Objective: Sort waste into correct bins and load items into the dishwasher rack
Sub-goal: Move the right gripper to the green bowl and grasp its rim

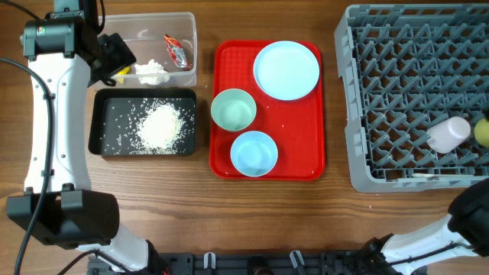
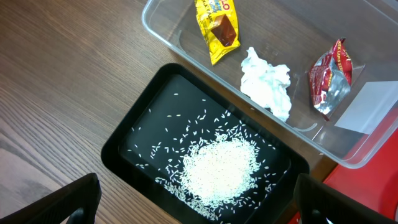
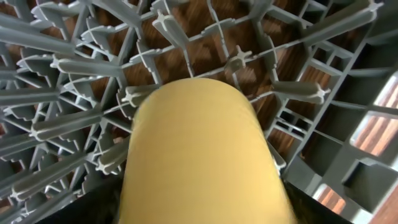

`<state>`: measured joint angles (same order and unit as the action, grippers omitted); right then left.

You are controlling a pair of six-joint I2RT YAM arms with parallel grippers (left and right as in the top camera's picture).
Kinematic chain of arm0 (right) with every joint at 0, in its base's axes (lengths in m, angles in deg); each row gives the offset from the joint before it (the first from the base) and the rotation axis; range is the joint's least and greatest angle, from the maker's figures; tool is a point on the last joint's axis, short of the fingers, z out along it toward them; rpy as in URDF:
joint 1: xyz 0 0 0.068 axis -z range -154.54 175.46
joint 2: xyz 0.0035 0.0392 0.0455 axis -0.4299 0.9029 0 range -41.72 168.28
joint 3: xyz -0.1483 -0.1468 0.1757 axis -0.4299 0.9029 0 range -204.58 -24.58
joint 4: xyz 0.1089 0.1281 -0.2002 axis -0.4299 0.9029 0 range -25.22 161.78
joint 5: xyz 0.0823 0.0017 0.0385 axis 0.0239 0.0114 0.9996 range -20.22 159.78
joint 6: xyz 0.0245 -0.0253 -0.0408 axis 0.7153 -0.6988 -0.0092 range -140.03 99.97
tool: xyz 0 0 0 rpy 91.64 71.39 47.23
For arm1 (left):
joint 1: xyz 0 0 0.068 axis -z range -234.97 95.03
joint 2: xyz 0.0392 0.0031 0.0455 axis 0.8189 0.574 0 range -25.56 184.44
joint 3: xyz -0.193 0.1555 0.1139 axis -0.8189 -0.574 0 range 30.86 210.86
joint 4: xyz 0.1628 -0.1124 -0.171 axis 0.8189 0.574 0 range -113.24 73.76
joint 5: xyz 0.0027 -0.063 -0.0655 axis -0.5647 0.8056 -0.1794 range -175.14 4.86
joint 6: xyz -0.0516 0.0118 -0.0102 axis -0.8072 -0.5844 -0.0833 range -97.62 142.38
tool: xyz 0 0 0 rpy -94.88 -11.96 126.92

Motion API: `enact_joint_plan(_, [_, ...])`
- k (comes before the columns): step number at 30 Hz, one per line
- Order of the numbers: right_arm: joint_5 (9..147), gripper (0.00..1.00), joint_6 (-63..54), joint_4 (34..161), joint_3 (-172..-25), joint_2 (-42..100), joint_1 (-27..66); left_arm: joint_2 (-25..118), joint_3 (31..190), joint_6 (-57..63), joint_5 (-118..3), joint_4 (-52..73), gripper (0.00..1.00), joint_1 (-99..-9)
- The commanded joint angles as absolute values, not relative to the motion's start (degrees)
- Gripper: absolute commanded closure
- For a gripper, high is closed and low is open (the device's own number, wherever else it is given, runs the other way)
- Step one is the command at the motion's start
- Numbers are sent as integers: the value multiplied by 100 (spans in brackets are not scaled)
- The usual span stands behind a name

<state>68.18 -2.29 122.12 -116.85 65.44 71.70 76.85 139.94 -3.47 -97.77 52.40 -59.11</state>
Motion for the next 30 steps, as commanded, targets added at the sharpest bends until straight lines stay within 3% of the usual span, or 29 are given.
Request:
enact_joint_plan(1, [6717,4,-205,12191,-11659,6749,7163,7569,13950,-402,-9868,5238,0,-5933])
enact_joint_plan(2, [6717,0,-200,12195,-11659,6749,7161,7569,13950,-402,-9868,5238,0,-5933])
enact_joint_plan(8, [7731,0,-211,12354,-12223,6288,7067,7569,13950,-402,-9868,5240,0,-5933])
enact_joint_plan(11, [8263,0,-655,12413,-12454,5508,6518,7569,13950,-402,-9871,5240,0,-5933])
enact_joint_plan(13, [8335,0,-810,12538,-12454,5055,5707,7569,13950,-402,-9868,5238,0,-5933])
enact_joint_plan(18, [8291,0,-616,12713,-12437,5313,2431,7569,13950,-402,-9868,5238,0,-5933])
enact_joint_plan(21, [8343,0,-443,12700,-12437,5988,1439,7569,13950,-402,-9868,5238,0,-5933])
enact_joint_plan(26, [8398,16,-480,12298,-12437,7282,427,7569,13950,-402,-9868,5240,0,-5933])
enact_joint_plan(30, [8621,30,-480,11950,-12433,7811,259,7569,13950,-402,-9868,5238,0,-5933])
